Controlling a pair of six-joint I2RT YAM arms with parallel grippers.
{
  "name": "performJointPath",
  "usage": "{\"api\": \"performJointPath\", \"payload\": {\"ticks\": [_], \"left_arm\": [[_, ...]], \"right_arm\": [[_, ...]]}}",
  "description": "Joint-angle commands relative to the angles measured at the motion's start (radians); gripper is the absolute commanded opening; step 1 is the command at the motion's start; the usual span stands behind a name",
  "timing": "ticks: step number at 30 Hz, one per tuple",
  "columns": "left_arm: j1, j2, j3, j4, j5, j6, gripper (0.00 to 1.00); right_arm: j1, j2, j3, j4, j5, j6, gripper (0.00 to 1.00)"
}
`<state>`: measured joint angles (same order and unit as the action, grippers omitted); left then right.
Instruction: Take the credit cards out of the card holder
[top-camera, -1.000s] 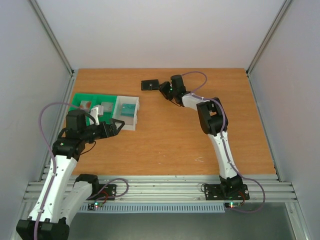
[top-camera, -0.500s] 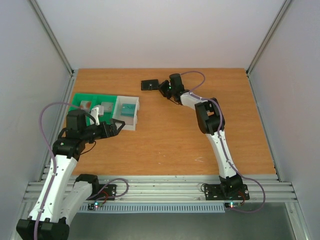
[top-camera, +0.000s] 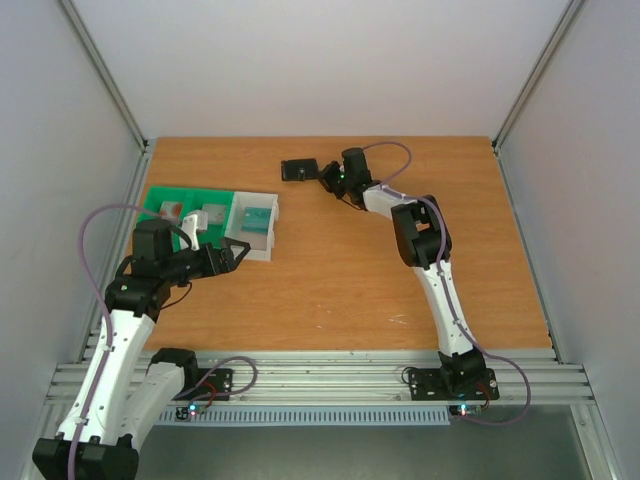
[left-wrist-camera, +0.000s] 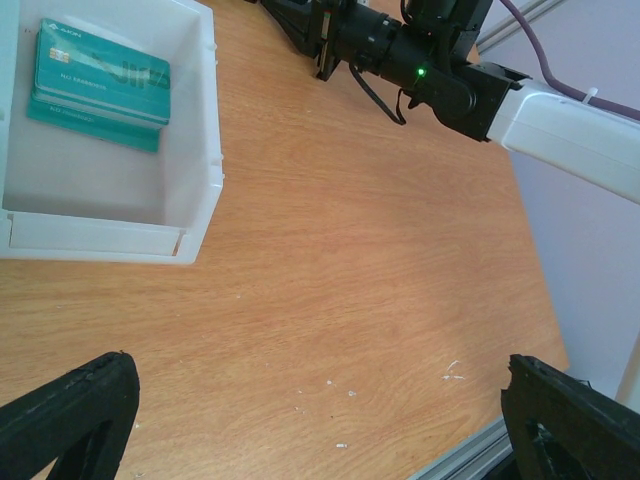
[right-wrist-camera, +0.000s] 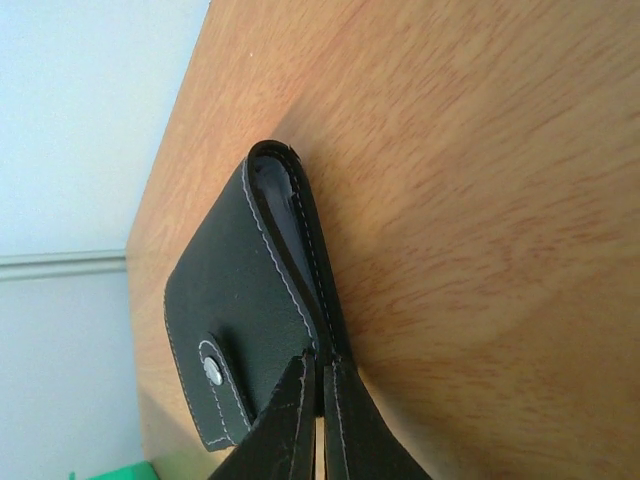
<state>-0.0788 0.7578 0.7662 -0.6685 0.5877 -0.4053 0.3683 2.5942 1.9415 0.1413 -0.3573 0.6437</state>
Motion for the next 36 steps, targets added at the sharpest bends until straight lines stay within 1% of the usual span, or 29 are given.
{"api": "performJointPath", "payload": {"ticks": [1, 5, 7, 15, 17, 20, 23, 27, 31, 36], "left_arm": [[-0.001, -0.006, -0.004, 0.036, 0.004, 0.025, 0.99], [-0.001, -0.01, -0.002, 0.033, 0.008, 0.031, 0.99], [-0.001, -0.014, -0.007, 0.034, -0.004, 0.033, 0.99], [-0.002, 0.004, 0.006, 0.006, -0.035, 0.04, 0.98], [-0.005, 0.006, 0.01, -0.014, -0.07, 0.041, 0.98], [-0.015, 0.014, 0.02, -0.029, -0.071, 0.041, 0.96], [-0.029, 0.023, 0.04, -0.043, -0.068, 0.03, 0.94], [-0.053, 0.049, 0.08, -0.084, -0.043, 0.042, 0.93], [-0.092, 0.08, 0.103, -0.105, -0.041, 0.036, 0.92], [-0.134, 0.101, 0.097, -0.09, -0.057, 0.007, 0.9]], "right_arm": [[-0.02, -0.075, -0.086, 0.002, -0.03, -0.071, 0.01], [-0.033, -0.171, -0.2, 0.022, -0.062, -0.118, 0.01], [-0.038, -0.234, -0.295, 0.04, -0.072, -0.162, 0.01], [-0.057, -0.48, -0.596, 0.013, -0.132, -0.284, 0.01], [-0.057, -0.532, -0.669, 0.01, -0.163, -0.308, 0.01], [-0.057, -0.609, -0.767, -0.003, -0.205, -0.343, 0.01], [-0.055, -0.677, -0.858, 0.02, -0.317, -0.37, 0.01], [-0.05, -0.752, -0.929, -0.083, -0.372, -0.445, 0.01], [-0.046, -0.818, -1.005, -0.128, -0.459, -0.479, 0.01], [-0.003, -0.885, -1.03, -0.291, -0.5, -0.578, 0.01]]}}
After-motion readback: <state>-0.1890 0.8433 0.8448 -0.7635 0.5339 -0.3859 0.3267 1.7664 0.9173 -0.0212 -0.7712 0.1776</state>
